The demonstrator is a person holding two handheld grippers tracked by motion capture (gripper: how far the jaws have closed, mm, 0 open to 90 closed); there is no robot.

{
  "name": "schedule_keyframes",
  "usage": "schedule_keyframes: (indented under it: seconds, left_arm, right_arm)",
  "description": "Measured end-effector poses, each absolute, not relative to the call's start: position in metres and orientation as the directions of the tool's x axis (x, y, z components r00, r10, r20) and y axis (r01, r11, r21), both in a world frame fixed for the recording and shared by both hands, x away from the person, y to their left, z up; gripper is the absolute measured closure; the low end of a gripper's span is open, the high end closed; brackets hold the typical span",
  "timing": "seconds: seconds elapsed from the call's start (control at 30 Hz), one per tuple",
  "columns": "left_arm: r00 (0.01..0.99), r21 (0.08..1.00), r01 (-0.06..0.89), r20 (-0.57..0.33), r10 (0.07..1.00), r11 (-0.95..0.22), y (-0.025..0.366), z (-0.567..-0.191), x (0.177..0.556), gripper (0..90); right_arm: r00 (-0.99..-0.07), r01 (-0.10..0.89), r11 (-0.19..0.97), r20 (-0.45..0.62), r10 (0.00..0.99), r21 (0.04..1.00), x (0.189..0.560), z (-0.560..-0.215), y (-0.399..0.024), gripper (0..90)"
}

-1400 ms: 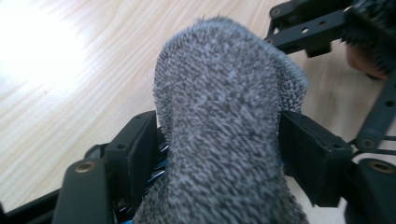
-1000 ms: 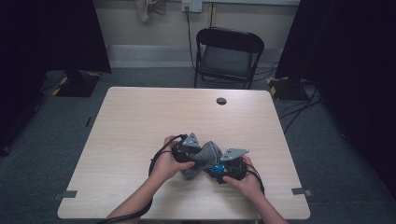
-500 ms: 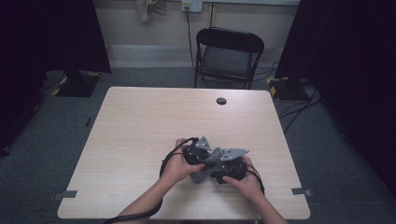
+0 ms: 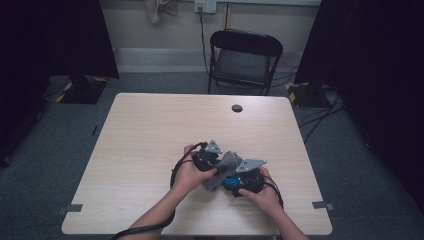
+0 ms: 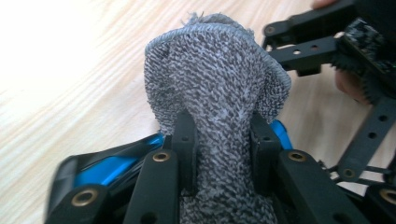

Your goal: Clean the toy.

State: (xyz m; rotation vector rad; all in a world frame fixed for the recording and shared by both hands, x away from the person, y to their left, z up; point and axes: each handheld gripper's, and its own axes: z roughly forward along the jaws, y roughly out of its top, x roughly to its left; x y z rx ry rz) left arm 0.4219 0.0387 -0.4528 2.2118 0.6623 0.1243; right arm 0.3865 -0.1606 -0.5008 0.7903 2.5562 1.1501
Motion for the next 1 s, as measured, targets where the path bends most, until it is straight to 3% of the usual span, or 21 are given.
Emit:
schedule_keyframes:
  seconds: [1.0]
  left_arm:
    - [0.769, 0.717, 0.487, -0.081, 0.634, -0.499, 0.089, -0.445, 0.45, 69.8]
  right_arm:
    - [-0.827, 0.382, 0.545, 0.013, 0.562, 0.746, 0.386, -0.501, -0.16, 25.8]
